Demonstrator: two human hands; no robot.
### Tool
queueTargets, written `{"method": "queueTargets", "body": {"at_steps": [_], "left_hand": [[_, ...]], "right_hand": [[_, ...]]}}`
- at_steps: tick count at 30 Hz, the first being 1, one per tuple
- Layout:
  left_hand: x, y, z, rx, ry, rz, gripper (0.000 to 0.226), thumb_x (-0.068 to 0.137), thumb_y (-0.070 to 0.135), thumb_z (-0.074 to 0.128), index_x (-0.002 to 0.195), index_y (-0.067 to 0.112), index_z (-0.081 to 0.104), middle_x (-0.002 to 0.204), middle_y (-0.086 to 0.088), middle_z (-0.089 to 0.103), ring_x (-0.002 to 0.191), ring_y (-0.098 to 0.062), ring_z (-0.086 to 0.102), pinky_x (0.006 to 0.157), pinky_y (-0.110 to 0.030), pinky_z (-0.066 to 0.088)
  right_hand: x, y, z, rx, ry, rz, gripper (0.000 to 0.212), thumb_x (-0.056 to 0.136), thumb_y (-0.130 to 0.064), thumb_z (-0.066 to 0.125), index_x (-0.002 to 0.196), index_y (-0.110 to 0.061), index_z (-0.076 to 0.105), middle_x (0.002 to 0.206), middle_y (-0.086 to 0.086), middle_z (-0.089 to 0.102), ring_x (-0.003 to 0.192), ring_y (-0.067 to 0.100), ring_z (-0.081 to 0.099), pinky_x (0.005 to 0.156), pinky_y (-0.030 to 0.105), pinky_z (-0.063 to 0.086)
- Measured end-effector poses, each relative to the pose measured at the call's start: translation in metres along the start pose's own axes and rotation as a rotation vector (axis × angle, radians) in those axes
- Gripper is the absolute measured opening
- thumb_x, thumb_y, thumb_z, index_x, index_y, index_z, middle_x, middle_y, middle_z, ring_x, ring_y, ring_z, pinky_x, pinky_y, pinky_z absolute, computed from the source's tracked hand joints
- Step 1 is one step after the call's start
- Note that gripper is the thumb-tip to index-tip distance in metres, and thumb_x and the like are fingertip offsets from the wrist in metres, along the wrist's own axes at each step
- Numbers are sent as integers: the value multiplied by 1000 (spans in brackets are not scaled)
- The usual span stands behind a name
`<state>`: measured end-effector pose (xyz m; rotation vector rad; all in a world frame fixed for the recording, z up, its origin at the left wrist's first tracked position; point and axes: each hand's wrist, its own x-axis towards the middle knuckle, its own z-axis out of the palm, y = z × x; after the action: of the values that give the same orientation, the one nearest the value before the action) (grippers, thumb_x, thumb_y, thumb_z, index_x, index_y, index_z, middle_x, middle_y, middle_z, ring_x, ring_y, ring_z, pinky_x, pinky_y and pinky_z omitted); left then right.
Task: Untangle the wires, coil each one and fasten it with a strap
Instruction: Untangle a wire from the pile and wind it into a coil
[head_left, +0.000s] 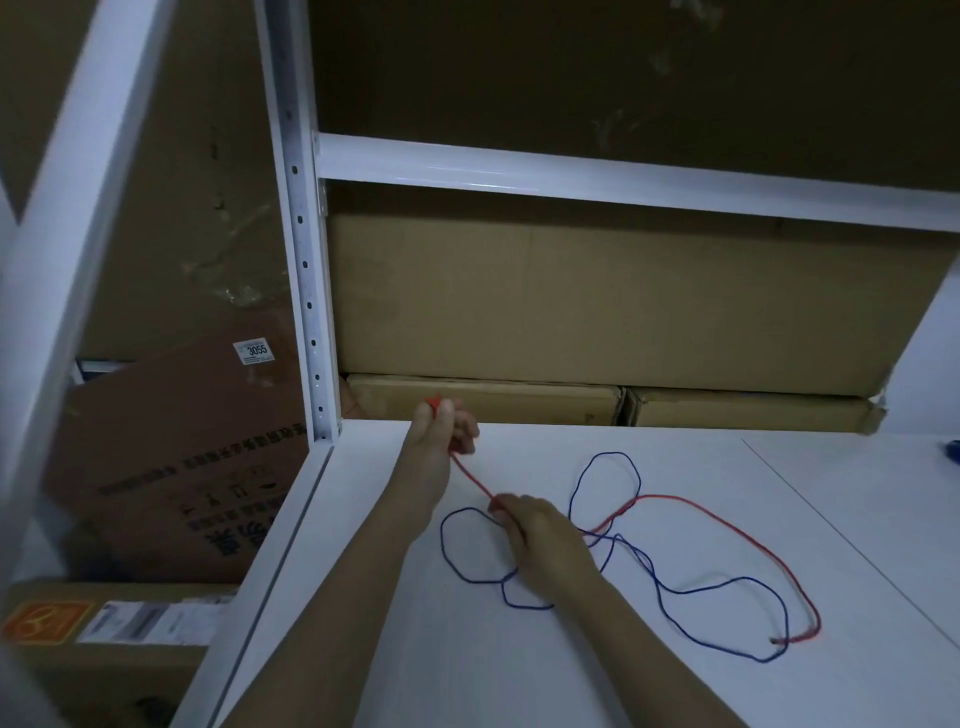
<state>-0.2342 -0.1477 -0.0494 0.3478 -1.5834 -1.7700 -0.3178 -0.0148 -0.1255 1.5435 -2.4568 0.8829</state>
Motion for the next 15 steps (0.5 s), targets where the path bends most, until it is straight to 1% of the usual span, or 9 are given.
{"method": "queueTargets", "body": {"at_steps": [2,4,6,8,9,10,11,13,15], "left_hand": [[7,-4,0,233,49,144,22,105,13,29,86,17,40,79,3,61,65,-3,57,71,-19,47],[9,-13,-3,526,-43,203,17,103,10,32,89,16,39,88,-2,61,74,-16,59,74,-34,50],[4,-25,-5,856,-168,190,10,103,18,36,99,11,43,97,-7,64,82,-24,62,76,-44,53],[-1,-38,-9,1129,-304,151,24,103,28,35,112,9,46,105,-11,64,89,-25,63,79,-39,52],[-5,-40,-9,1223,-376,146,29,103,32,33,115,10,48,104,-9,63,90,-25,61,75,-36,49],[-8,-42,-10,1261,-417,155,33,103,37,30,111,14,51,98,-6,61,87,-25,59,70,-33,45],[-11,-42,-10,1203,-424,128,37,101,44,28,97,17,53,86,-4,58,81,-24,58,64,-32,40],[-15,-41,-10,1030,-378,74,47,96,57,31,72,19,44,64,1,48,62,-17,50,57,-30,34],[-16,-35,-10,1098,-361,121,50,93,62,34,64,20,35,56,4,37,52,-11,38,53,-27,30]], "right_hand": [[-8,2,3,1,-15,-47,26,102,-20,40,109,-10,63,99,9,66,93,28,58,79,32,41],[-15,1,-2,-6,32,-97,24,100,-17,44,109,-8,65,98,9,67,91,27,59,79,31,43],[-17,-3,-11,-44,68,-146,22,97,-13,51,108,-7,68,93,9,68,86,26,60,76,30,45],[-11,-2,-20,-41,145,-142,19,93,-10,55,103,-6,70,84,9,65,79,26,59,71,23,39],[-6,0,-25,-22,175,-112,18,93,-10,55,102,-6,70,82,9,63,79,26,57,71,21,36],[-2,3,-31,-3,199,-76,18,94,-11,55,101,-7,70,82,8,62,80,25,55,71,20,33],[3,7,-35,8,206,-40,17,96,-12,55,101,-7,71,83,8,61,83,25,54,73,20,33],[10,14,-40,19,185,7,17,96,-15,56,101,-9,71,87,8,62,87,25,53,75,25,37],[16,18,-40,30,146,11,19,97,-19,55,102,-12,72,90,7,64,89,24,53,79,30,41]]}}
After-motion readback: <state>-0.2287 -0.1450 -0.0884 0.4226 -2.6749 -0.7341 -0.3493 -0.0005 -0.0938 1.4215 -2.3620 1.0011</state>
